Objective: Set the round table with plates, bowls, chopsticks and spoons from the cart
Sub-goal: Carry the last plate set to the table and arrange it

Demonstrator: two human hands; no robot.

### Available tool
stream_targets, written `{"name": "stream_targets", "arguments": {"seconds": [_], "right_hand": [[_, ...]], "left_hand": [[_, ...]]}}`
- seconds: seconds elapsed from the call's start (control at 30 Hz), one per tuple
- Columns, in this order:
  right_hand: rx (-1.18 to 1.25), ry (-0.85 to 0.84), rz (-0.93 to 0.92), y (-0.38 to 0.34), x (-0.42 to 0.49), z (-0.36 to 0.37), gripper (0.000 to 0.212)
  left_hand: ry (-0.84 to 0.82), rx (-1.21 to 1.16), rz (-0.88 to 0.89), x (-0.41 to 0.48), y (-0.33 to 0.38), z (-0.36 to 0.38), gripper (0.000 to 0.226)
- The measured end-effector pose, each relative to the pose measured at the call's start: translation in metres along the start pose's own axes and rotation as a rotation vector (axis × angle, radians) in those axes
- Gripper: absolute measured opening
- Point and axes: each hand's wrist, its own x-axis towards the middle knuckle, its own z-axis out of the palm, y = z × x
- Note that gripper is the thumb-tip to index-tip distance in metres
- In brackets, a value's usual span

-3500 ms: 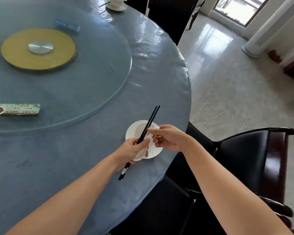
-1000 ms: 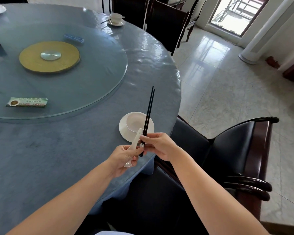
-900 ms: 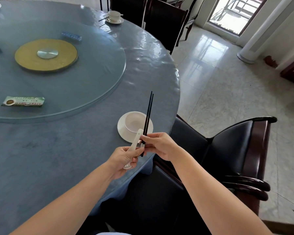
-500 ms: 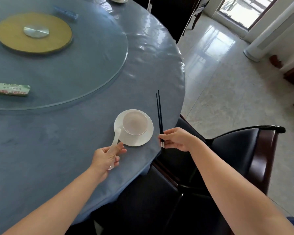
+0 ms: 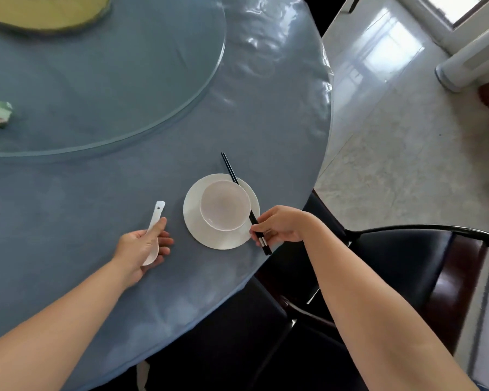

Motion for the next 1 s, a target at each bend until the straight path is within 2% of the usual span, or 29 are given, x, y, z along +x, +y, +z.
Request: {"name": "stream_targets", "arguments": {"seconds": [0.07,0.17,0.23,0.33,0.47,0.6,0.73,0.83,1.0], "right_hand": [[-0.204,0.054,0.013,-0.009,0.004,-0.001,0.019],[-0.701,0.190,0.007,-0.022,0.008,0.002,0.021],[-0.841,0.238,0.032,-0.028,0.009,0.006,0.023],[-0.931,0.269,0.041,-0.031,0.009,0.009,0.022],[-1.011,0.356,-0.040,-0.030,0.006,0.012,0.026],[-1.077,0.438,-0.116,-0.025,0.004,0.016,0.012],[-1.075,0.465,-0.152,-0.018,0.003,0.016,0.011],[-1.056,0.486,-0.159,-0.014,0.005,0.017,0.026],[-1.058,0.499,-0.163,-0.011,0.004,0.019,0.033]], "left_hand": [[-0.032,0.019,-0.037,0.001,0.005,-0.001,0.045],[-0.022,0.050,-0.050,0.001,0.007,0.001,0.043],[-0.018,0.056,-0.046,0.000,0.006,0.002,0.041],[-0.022,0.074,-0.039,0.000,0.005,0.002,0.039],[-0.010,0.085,-0.040,0.002,0.006,0.003,0.039],[0.004,0.105,-0.037,0.002,0.007,0.006,0.040],[0.004,0.122,-0.033,0.001,0.007,0.006,0.041],[0.008,0.125,-0.028,0.001,0.007,0.006,0.041],[0.000,0.122,-0.014,0.003,0.005,0.006,0.040]]}}
